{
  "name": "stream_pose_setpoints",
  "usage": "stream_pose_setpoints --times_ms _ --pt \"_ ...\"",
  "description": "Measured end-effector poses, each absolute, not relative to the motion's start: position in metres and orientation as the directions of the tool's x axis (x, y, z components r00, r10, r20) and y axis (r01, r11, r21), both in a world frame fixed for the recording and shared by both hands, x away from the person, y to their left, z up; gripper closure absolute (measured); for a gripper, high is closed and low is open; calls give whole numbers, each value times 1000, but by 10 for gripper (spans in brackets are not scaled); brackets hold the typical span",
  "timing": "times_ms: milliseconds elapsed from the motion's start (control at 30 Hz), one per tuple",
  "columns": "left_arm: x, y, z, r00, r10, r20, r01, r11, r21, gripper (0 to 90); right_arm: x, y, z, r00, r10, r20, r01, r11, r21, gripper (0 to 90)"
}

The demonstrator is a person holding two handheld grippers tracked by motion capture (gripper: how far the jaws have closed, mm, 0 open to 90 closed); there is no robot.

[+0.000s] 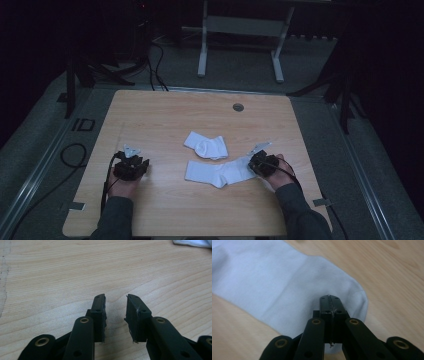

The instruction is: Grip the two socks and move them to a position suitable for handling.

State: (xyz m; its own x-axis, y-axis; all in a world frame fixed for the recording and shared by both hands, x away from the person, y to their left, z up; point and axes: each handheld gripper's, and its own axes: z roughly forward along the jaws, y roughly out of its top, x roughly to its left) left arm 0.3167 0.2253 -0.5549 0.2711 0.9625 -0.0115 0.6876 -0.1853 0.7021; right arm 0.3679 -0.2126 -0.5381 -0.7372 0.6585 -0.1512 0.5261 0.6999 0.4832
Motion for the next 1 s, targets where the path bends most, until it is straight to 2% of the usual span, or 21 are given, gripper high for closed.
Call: stream_pose_setpoints --times_ms 700,900,1000 --pt "317 224 -556 270 963 -2 693 -193 694 686 328 -163 -541 -841 536 -73 424 736 528 863" --pt "317 224 -556 269 963 -3 694 -192 694 685 321 -149 -541 -861 507 -47 407 740 536 828" --pt "318 224 -557 272 962 -3 695 -194 692 683 320 -145 -536 -867 494 -66 386 749 538 811"
